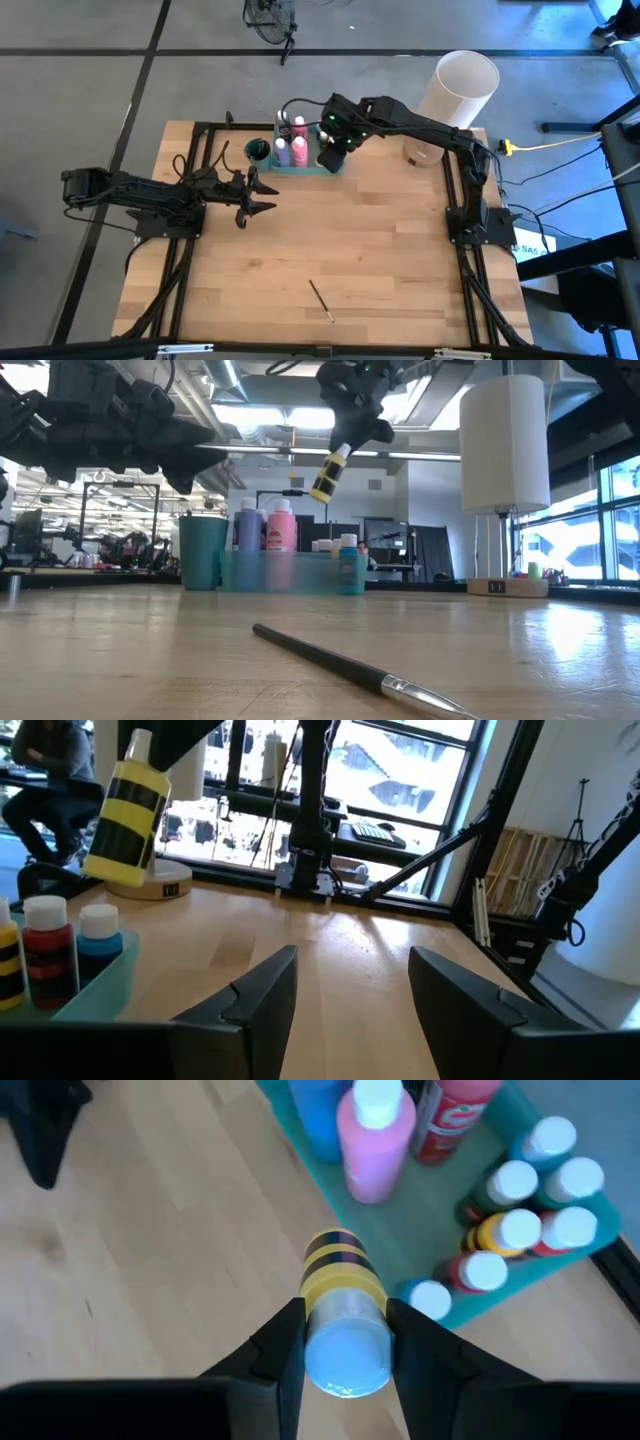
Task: Pick & Place Paint Supplies
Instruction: Put the small yellow paint bottle into the green bin
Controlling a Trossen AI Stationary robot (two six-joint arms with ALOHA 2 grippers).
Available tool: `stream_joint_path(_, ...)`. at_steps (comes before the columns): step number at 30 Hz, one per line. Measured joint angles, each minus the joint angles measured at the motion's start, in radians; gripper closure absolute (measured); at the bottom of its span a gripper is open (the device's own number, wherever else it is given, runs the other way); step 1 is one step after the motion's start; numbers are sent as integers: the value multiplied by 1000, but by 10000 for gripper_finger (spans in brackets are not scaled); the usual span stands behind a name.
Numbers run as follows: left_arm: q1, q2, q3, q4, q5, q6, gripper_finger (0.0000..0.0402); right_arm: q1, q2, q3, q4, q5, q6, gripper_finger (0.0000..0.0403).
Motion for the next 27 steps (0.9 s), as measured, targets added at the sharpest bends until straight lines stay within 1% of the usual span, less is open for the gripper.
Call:
stream_joint_path(3, 0, 0, 0, 2, 0, 0, 214, -11, 15, 0, 38, -6, -8, 284)
stream_joint_path(8, 0, 0, 0, 2, 0, 0, 213, -20, 63, 0, 36, -5, -16, 284)
stream_joint_path(18, 0, 0, 0, 10, -1, -7, 214, -34, 86, 0, 25, 3, -26, 284)
stream_joint_path(24, -6, 0, 0, 42, 12, 11, 213, 3, 86, 0, -42, -12, -25, 284)
stream_joint_path(27, -26, 0, 0, 76, 13, -43, 214, 52, 85, 0, -84, -11, -22, 284)
